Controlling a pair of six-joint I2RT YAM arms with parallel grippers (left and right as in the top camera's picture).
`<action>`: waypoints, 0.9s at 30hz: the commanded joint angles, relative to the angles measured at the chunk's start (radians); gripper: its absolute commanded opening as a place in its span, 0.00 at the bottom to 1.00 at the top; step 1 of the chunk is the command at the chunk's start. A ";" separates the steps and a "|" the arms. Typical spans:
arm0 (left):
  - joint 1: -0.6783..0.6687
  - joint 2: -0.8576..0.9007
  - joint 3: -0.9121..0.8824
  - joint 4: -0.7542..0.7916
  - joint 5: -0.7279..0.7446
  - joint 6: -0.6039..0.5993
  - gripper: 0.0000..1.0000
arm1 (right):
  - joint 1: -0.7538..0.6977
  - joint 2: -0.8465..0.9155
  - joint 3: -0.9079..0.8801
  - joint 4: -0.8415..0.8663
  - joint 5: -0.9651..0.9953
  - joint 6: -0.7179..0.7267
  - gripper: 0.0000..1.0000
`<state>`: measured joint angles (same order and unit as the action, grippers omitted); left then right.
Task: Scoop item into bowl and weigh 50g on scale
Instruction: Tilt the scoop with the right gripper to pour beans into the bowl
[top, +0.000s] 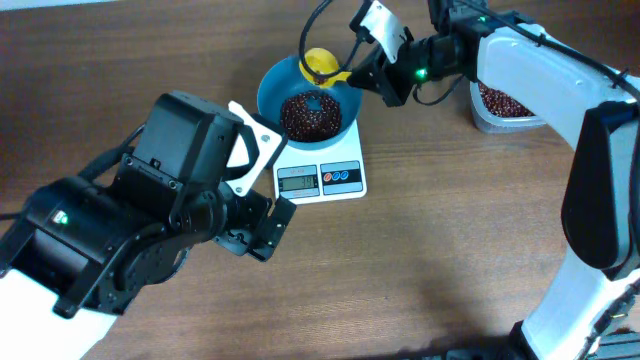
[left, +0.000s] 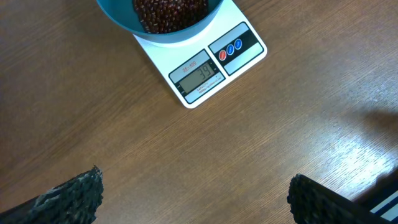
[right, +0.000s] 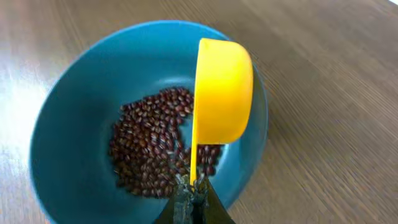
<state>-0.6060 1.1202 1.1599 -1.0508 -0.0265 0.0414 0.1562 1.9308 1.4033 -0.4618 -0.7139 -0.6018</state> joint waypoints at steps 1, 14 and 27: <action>0.005 -0.002 0.022 0.002 -0.006 0.008 0.99 | 0.008 -0.068 0.005 -0.003 -0.098 0.005 0.04; 0.005 -0.002 0.022 0.002 -0.006 0.008 0.99 | 0.018 -0.205 0.021 -0.073 0.071 0.007 0.04; 0.005 -0.002 0.022 0.002 -0.006 0.008 0.99 | 0.106 -0.282 0.022 -0.080 0.393 -0.180 0.04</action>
<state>-0.6060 1.1206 1.1599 -1.0508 -0.0265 0.0414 0.2581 1.7149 1.4109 -0.5461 -0.3531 -0.7509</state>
